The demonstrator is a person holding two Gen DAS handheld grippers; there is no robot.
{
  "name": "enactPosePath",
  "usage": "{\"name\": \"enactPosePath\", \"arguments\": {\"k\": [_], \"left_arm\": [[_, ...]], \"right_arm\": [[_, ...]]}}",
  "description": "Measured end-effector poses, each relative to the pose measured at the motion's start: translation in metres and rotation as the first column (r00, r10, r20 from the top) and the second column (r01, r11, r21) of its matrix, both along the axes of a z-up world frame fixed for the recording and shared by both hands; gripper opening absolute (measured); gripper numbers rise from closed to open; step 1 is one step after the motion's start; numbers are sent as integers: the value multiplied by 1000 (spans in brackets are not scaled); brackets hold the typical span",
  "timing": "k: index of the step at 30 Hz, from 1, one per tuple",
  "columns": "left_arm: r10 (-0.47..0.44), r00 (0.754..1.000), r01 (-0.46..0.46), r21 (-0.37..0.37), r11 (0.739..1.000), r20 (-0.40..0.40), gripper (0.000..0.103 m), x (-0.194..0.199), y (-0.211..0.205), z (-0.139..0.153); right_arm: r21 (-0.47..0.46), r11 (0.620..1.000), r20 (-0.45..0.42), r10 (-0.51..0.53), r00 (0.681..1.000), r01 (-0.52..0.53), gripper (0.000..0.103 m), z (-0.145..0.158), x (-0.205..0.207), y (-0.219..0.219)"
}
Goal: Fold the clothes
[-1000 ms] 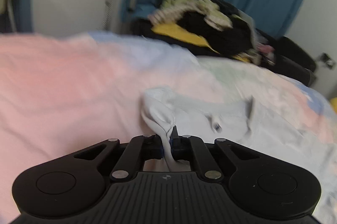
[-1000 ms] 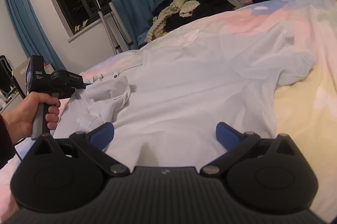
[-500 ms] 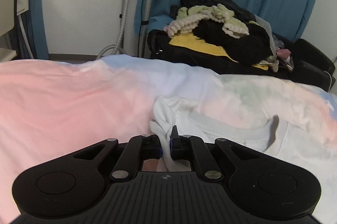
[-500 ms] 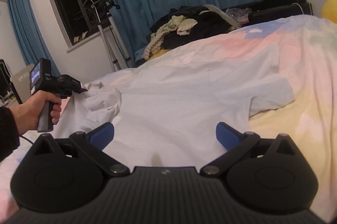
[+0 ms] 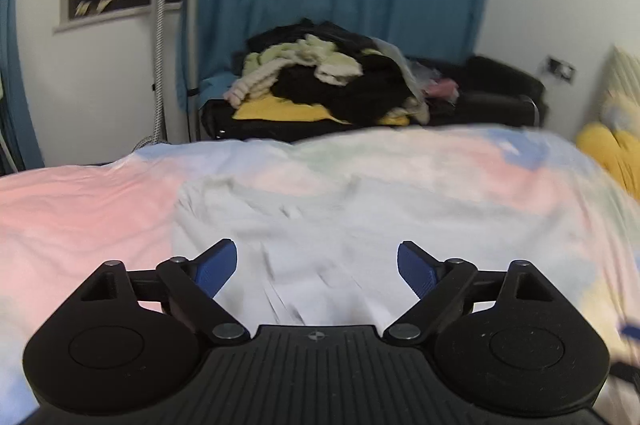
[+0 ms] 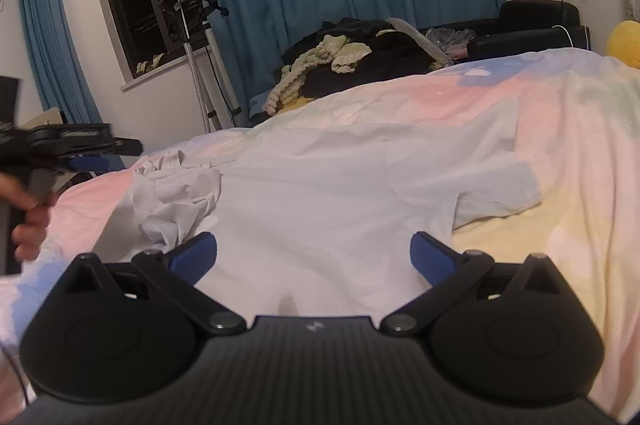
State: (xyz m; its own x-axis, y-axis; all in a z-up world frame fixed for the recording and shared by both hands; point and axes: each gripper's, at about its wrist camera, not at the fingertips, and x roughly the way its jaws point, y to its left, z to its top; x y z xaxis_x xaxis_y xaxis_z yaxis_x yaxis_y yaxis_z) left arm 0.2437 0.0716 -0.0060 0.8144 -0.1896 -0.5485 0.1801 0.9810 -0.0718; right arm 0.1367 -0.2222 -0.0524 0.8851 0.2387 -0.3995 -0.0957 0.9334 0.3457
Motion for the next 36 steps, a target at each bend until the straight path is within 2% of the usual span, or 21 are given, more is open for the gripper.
{"name": "enactPosePath", "arguments": {"k": [3, 7, 10, 12, 15, 17, 21, 27, 33, 36], "left_arm": [[-30, 999, 29, -74, 997, -18, 90, -57, -16, 9], [-42, 999, 40, -129, 991, -13, 90, -111, -31, 14], [-28, 999, 33, -116, 993, 46, 92, -141, -37, 14], [-24, 998, 32, -139, 990, 57, 92, -155, -38, 10], [22, 993, -5, -144, 990, 118, 95, -180, -36, 1], [44, 991, -26, -138, 990, 129, 96, -194, -35, -11], [28, 997, -23, -88, 996, 66, 96, -208, -34, -32], [49, 998, -46, -88, 995, 33, 96, -206, -30, -41], [27, 1000, -27, -35, 999, -7, 97, -200, -25, -53], [20, 998, -23, -64, 998, -55, 97, -189, -18, -63]], "right_arm": [[2, 1000, 17, -9, 1000, 9, 103, 6, -12, -2], [5, 1000, 40, -21, 999, 20, 103, 14, -28, -5], [7, 1000, 58, -30, 998, 29, 103, 19, -40, -7], [8, 999, 69, -36, 997, 35, 103, 23, -48, -9], [11, 999, 86, -44, 995, 44, 103, 29, -60, -11], [11, 999, 96, -36, 995, 35, 103, 31, -70, -7], [-44, 999, 135, -11, 991, 17, 103, 29, -75, 4], [67, 993, 144, -108, 984, 99, 103, 21, -50, -25], [153, 969, 68, -208, 976, 195, 103, -5, -7, -59], [193, 950, 26, -254, 967, 245, 103, -19, 14, -76]]}}
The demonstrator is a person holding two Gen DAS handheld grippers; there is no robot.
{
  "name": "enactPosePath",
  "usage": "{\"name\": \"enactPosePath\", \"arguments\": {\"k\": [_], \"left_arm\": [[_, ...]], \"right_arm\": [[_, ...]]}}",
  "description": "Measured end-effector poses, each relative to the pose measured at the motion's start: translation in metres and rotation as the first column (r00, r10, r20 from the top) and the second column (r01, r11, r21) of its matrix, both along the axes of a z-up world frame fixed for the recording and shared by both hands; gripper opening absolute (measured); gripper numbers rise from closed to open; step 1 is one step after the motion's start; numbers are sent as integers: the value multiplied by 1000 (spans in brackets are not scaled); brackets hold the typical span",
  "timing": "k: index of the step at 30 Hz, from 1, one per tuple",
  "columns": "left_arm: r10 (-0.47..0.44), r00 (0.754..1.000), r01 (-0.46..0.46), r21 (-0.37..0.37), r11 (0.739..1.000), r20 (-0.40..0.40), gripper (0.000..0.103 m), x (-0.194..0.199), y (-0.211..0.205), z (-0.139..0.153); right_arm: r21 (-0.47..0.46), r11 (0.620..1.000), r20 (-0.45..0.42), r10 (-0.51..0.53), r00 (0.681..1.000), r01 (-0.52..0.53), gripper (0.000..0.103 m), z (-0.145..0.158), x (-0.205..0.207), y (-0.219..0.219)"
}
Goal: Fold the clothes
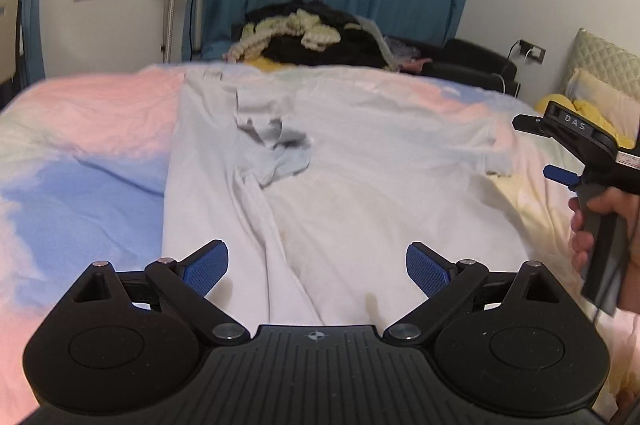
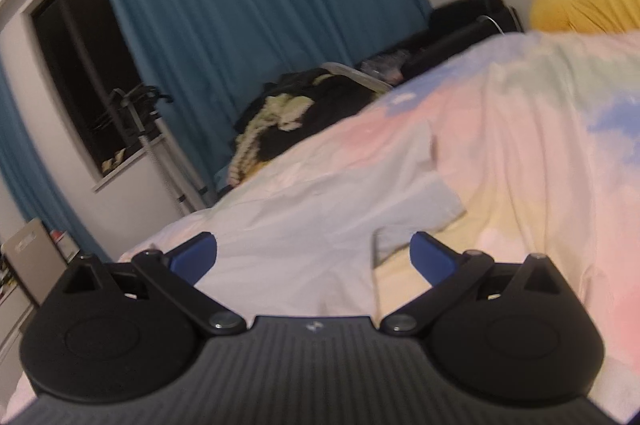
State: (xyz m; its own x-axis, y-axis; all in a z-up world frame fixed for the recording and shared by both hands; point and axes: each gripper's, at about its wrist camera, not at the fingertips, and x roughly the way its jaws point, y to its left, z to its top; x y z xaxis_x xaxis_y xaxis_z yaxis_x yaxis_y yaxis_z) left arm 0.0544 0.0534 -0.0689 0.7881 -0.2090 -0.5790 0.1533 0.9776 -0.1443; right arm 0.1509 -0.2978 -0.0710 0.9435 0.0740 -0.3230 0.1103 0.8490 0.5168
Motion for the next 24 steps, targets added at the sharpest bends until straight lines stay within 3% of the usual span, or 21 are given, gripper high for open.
{"name": "enactPosePath", "arguments": {"k": [6, 12, 14, 18, 20, 21, 22, 23, 24], "left_arm": [[-24, 993, 2, -188, 982, -115, 97, 17, 17, -26], [-54, 989, 19, -245, 969, -137, 100, 23, 23, -36], [-49, 988, 5, -279, 960, -150, 100, 26, 27, -39], [-48, 986, -8, -328, 945, -162, 100, 29, 34, -39], [-48, 985, -13, -347, 938, -167, 100, 30, 37, -39], [-46, 984, -17, -354, 935, -170, 100, 31, 37, -39], [-43, 984, -23, -361, 932, -174, 100, 32, 38, -40], [-39, 983, -30, -370, 929, -178, 100, 33, 39, -40], [-33, 983, -39, -378, 925, -181, 100, 34, 40, -40]], "right_arm": [[97, 991, -70, -87, 994, 94, 103, -27, 41, -34], [231, 957, -103, -156, 982, 176, 103, -58, 71, -56], [245, 950, -107, -172, 979, 194, 102, -66, 82, -57], [174, 967, -90, -172, 981, 185, 97, -65, 109, -49], [141, 980, -85, -130, 988, 141, 84, -61, 112, -34], [124, 985, -84, -107, 991, 117, 68, -59, 112, -25], [107, 990, -83, -85, 993, 94, 43, -58, 113, -17], [91, 993, -82, -62, 995, 70, 30, -56, 114, -9], [74, 996, -82, -39, 996, 46, 10, -54, 115, -1]]}}
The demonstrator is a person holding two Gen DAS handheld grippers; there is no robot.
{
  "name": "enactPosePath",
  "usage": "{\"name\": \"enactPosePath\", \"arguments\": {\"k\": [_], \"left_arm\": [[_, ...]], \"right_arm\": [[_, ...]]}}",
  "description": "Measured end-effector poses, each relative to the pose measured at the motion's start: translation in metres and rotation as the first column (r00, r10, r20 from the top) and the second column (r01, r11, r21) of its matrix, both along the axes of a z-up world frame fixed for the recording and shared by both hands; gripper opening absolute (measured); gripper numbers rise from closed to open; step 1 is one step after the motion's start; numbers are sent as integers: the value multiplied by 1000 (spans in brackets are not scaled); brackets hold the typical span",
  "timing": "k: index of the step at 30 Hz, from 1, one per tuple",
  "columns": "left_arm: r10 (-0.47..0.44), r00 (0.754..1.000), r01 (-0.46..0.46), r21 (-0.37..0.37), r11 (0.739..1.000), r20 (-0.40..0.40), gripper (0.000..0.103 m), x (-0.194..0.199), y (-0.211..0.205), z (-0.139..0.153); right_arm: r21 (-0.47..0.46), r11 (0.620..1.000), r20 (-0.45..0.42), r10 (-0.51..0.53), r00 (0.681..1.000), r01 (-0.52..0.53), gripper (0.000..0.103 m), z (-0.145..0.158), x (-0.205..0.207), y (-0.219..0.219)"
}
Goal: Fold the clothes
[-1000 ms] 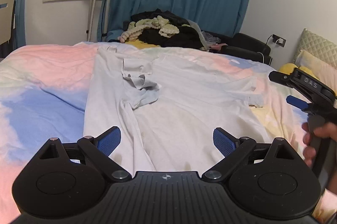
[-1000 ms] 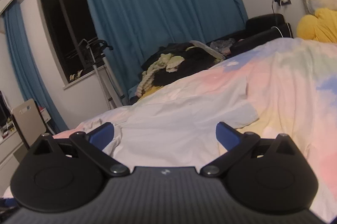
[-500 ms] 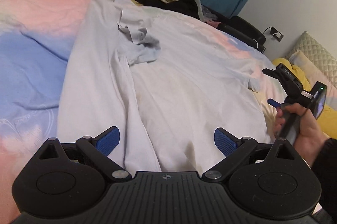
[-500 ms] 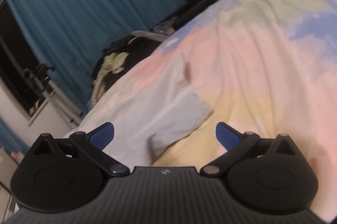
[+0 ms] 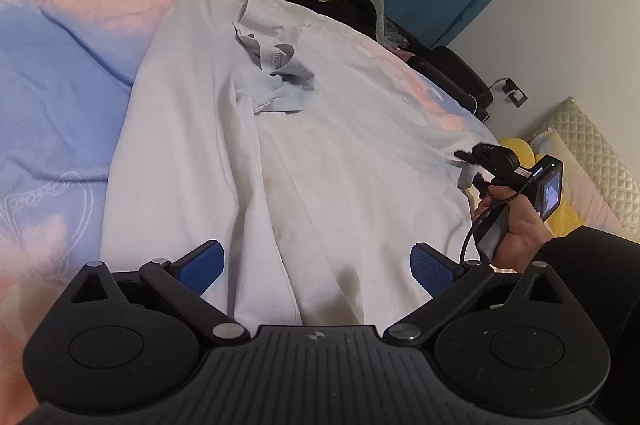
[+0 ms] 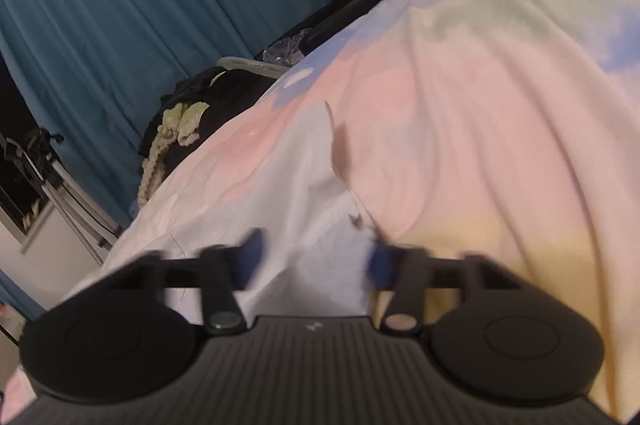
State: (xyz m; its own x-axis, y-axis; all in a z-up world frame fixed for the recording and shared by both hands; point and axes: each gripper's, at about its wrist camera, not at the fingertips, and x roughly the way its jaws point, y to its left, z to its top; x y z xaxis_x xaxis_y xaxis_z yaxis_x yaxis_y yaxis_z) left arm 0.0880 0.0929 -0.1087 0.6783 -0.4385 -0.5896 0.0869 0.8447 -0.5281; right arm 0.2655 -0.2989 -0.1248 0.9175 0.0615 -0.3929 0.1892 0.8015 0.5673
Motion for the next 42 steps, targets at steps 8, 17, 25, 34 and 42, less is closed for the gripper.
{"name": "enactPosePath", "arguments": {"k": [8, 17, 25, 34, 42], "left_arm": [[26, 1000, -26, 2, 1000, 18, 100, -4, 2, 7], [64, 997, -64, 15, 998, 46, 100, -8, 14, 9], [54, 994, -62, 83, 995, 100, 100, -3, 13, 7], [-6, 976, -42, 209, 977, 220, 100, -16, -14, 15], [-12, 964, -61, 263, 963, 265, 100, -34, -32, 18]], "right_arm": [[-133, 972, -18, 192, 981, -192, 8, 15, 6, 65], [-272, 877, -67, 393, 917, -396, 12, 32, 12, 138], [-360, 763, -113, 536, 837, -537, 55, 49, 10, 190], [-371, 815, 22, 487, 873, -446, 57, 113, -123, 135], [-362, 873, 56, 370, 927, -327, 58, 110, -150, 108]]}}
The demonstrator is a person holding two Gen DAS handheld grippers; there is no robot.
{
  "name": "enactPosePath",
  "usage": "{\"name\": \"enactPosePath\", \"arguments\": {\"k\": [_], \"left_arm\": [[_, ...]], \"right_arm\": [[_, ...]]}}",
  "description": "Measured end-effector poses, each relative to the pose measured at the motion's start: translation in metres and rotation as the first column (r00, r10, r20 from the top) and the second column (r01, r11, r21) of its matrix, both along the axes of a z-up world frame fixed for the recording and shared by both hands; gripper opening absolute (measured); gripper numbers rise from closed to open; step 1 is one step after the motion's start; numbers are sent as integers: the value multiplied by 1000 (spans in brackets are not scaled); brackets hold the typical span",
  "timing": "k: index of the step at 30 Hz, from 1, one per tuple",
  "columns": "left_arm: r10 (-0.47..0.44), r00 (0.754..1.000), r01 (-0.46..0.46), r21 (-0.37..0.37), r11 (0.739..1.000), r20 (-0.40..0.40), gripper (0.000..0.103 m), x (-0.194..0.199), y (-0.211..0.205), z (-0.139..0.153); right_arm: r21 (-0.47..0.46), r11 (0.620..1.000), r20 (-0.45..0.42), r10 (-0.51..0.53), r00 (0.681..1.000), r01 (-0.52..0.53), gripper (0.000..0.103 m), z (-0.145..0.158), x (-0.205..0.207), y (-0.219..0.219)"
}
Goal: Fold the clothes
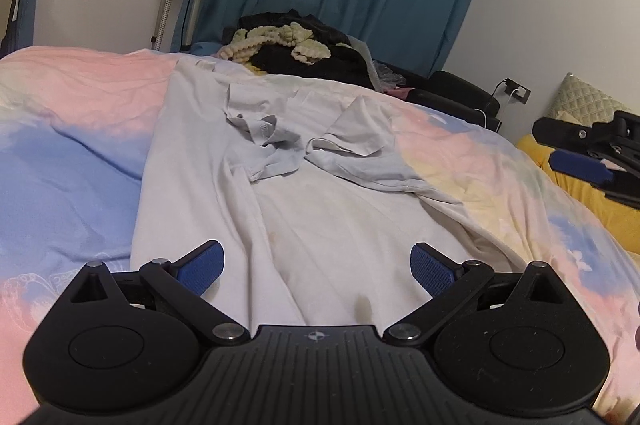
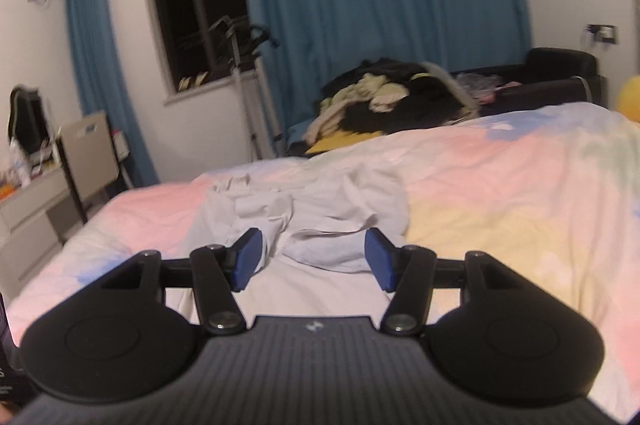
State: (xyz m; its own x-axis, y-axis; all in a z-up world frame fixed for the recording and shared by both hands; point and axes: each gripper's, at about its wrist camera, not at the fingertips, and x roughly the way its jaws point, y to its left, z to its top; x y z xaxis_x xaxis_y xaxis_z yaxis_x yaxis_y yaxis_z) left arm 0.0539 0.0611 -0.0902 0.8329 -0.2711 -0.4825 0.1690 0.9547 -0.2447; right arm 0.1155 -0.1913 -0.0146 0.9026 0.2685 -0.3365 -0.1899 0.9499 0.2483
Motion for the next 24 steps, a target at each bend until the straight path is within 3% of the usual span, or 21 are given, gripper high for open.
{"name": "enactPosePath", "arguments": {"k": [5, 10, 16, 21, 24], "left_arm": [[10, 999, -12, 58, 998, 32, 100, 1, -17, 6], [-8, 998, -1, 138, 990, 65, 100, 35, -48, 25], [-106, 992, 89, 222, 971, 64, 96, 127, -108, 21], [-107, 993, 86, 297, 951, 56, 90, 207, -148, 3], [-60, 998, 58, 271, 961, 0, 81, 249, -158, -9]], "right_arm": [[15, 997, 15, -81, 997, 81, 59, -3, -16, -17], [31, 986, 29, -162, 986, 162, 64, -5, -31, -34], [51, 965, 51, -261, 964, 258, 66, -9, -44, -58], [129, 940, 9, -320, 947, 316, 70, -19, -34, -88], [155, 934, 15, -328, 945, 322, 71, -24, -29, -97]]}}
